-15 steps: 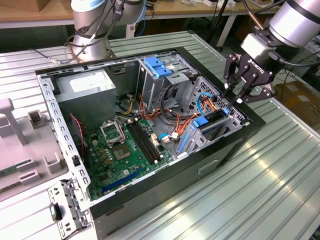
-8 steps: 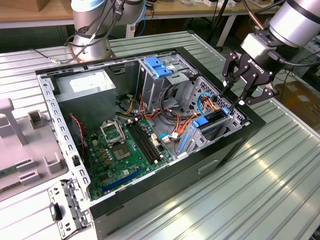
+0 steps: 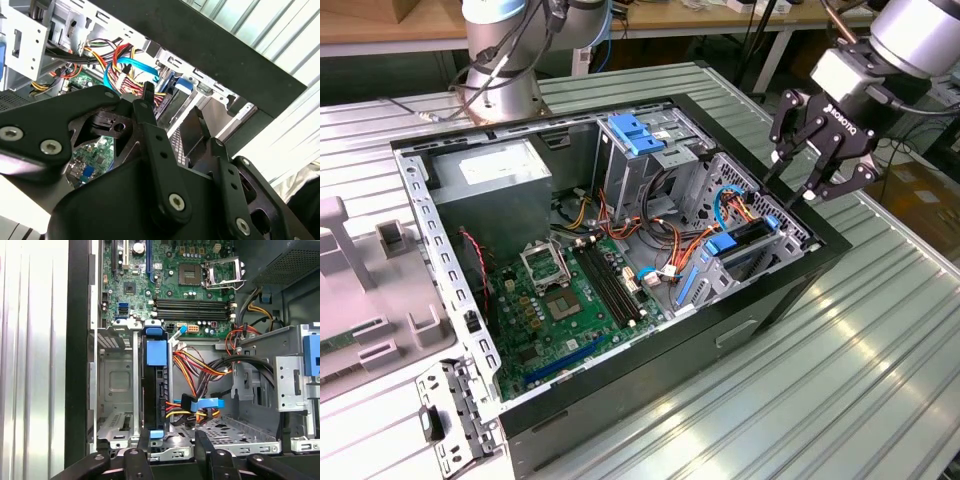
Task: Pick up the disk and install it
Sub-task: 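Insert the second disk wire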
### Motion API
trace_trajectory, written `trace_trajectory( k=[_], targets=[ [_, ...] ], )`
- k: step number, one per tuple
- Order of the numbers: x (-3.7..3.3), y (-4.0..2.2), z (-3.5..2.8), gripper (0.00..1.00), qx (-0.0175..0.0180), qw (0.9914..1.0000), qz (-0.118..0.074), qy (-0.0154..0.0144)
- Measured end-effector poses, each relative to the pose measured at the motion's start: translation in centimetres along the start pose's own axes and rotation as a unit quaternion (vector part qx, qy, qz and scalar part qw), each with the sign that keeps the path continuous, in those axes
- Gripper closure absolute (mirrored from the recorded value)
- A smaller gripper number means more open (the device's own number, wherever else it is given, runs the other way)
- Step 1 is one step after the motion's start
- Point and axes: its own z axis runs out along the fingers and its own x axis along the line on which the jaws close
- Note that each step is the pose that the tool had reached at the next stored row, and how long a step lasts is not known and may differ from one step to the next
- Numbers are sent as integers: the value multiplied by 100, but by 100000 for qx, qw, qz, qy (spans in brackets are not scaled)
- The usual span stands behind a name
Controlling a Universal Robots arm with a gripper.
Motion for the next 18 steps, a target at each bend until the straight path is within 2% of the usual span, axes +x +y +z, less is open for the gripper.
trace_trajectory(
  k=[3, 5, 7, 11, 14, 18],
  targets=[
    [-10, 8, -11, 52, 0, 100000, 2, -61],
    [-21, 37, -9, 52, -1, 100000, -4, -100],
    [-27, 113, -2, 52, -2, 100000, -12, -172],
    [-35, 215, 21, 52, -3, 100000, -14, -208],
    [-34, 271, 62, 52, -3, 100000, -15, -243],
    [-32, 285, 146, 52, -2, 100000, -14, -220]
  ],
)
